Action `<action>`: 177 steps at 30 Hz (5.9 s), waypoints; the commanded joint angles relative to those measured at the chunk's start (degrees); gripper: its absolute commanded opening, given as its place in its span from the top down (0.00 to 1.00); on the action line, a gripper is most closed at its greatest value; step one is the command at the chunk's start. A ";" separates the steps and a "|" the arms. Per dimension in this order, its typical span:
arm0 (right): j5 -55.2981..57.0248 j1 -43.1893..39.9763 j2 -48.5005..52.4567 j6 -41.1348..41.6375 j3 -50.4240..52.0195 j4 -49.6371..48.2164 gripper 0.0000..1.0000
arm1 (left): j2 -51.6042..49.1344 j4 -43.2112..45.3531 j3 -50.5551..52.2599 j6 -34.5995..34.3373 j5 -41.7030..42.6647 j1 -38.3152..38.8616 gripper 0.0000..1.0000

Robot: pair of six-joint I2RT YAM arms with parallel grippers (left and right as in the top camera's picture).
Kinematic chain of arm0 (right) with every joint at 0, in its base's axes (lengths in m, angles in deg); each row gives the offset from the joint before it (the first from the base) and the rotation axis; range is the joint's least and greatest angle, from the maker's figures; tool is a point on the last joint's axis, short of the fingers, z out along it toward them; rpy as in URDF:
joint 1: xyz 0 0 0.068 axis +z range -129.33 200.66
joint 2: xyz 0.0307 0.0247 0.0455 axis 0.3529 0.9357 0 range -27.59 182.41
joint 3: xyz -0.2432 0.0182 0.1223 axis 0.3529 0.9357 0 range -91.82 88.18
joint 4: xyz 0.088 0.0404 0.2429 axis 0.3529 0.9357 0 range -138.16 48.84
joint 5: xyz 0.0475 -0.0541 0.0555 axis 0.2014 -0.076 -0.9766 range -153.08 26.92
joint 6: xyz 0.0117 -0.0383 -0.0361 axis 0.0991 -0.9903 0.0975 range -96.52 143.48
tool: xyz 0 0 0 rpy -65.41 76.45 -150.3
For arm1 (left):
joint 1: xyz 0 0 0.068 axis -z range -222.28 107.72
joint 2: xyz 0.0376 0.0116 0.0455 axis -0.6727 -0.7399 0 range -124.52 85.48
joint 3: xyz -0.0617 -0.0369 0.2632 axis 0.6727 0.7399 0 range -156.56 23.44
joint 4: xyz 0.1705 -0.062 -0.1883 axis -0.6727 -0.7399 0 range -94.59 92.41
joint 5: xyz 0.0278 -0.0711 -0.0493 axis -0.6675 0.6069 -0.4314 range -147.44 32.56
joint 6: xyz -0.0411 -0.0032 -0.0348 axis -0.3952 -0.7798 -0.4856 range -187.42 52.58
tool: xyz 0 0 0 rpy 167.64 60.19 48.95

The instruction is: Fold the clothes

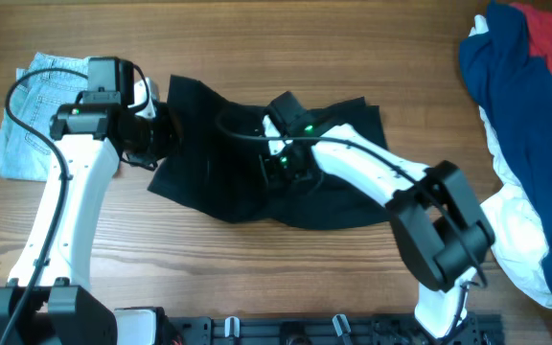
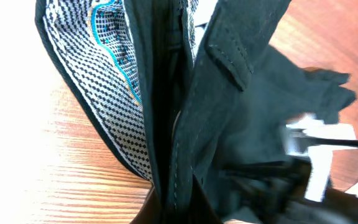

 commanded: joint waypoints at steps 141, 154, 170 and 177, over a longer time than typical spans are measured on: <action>2.45 -19.37 -22.12 -8.26 0.37 23.34 0.96 | -22.47 7.78 -10.49 -10.73 -10.27 25.29 0.60; 5.55 -11.15 -5.64 -10.40 0.98 23.80 0.96 | -30.95 7.43 -10.38 -9.44 -10.73 24.90 0.57; 22.69 -11.91 4.81 0.59 0.90 23.12 0.96 | -29.00 4.90 -10.43 -7.91 -12.66 24.85 0.67; 22.32 -11.91 3.02 0.81 0.90 23.41 0.96 | -20.44 12.90 -12.85 -4.02 -18.38 22.99 0.39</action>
